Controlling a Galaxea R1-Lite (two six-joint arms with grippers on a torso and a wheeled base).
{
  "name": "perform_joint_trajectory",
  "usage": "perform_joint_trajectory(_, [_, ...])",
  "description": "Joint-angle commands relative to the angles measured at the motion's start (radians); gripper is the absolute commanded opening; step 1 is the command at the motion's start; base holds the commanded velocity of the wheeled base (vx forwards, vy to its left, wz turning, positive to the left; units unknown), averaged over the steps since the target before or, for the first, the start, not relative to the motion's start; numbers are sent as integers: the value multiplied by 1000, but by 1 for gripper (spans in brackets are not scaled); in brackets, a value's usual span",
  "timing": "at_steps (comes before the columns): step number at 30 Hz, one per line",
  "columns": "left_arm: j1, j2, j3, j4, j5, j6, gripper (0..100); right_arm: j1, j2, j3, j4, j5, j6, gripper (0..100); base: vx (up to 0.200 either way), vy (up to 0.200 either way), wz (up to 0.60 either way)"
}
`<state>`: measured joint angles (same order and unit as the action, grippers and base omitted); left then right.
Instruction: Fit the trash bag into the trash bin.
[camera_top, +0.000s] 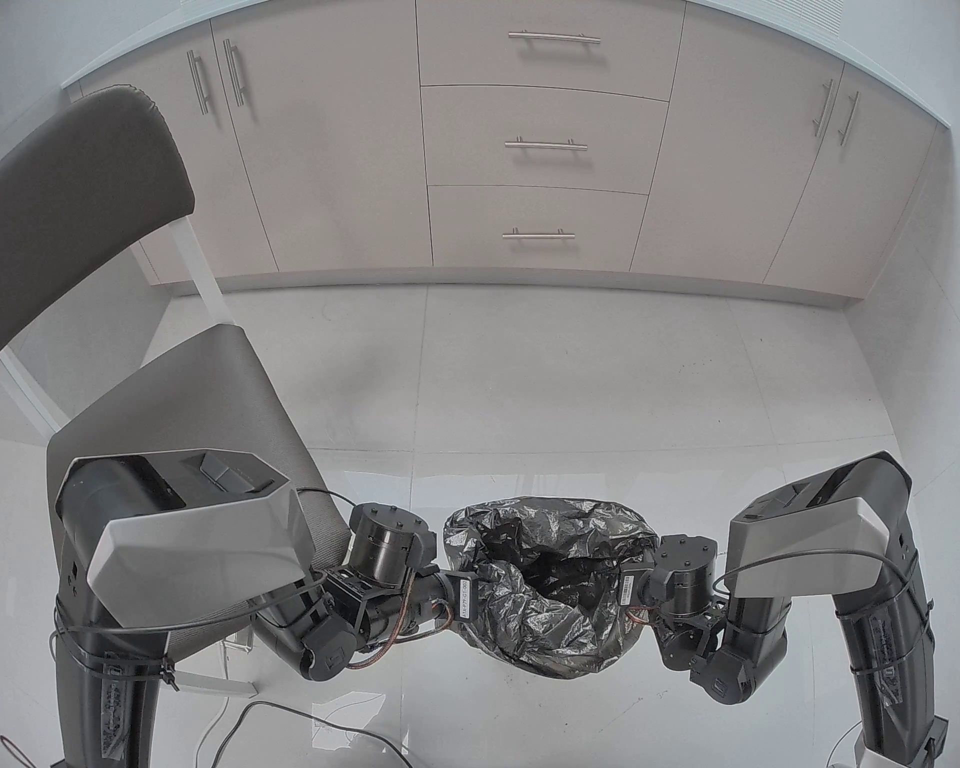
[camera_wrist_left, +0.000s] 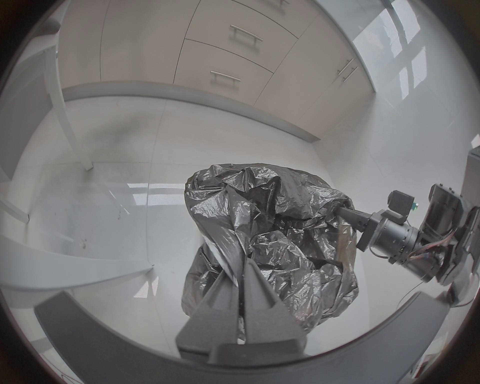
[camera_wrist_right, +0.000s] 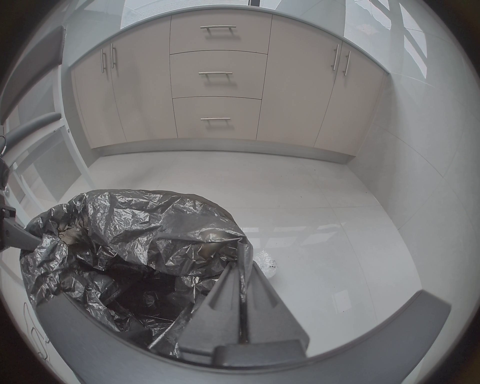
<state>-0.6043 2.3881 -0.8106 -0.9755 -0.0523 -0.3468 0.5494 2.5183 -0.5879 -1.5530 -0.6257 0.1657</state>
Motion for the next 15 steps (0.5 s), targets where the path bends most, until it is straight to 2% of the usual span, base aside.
perform_joint_trajectory(1, [0,10,-1,-6,35,28,0,0,-4,-1,-18,-2,0,0,0,0,0])
perform_joint_trajectory(6, [-2,3,-16,-6,86,68,0,-2,-4,-3,-18,-2,0,0,0,0,0])
perform_joint_trajectory(11, [-5,3,-24,-6,169,164,0,-9,-9,-4,-18,-3,0,0,0,0,0])
perform_joint_trajectory(15, [-14,6,-22,-6,190,181,0,-9,-9,-4,-18,-3,0,0,0,0,0])
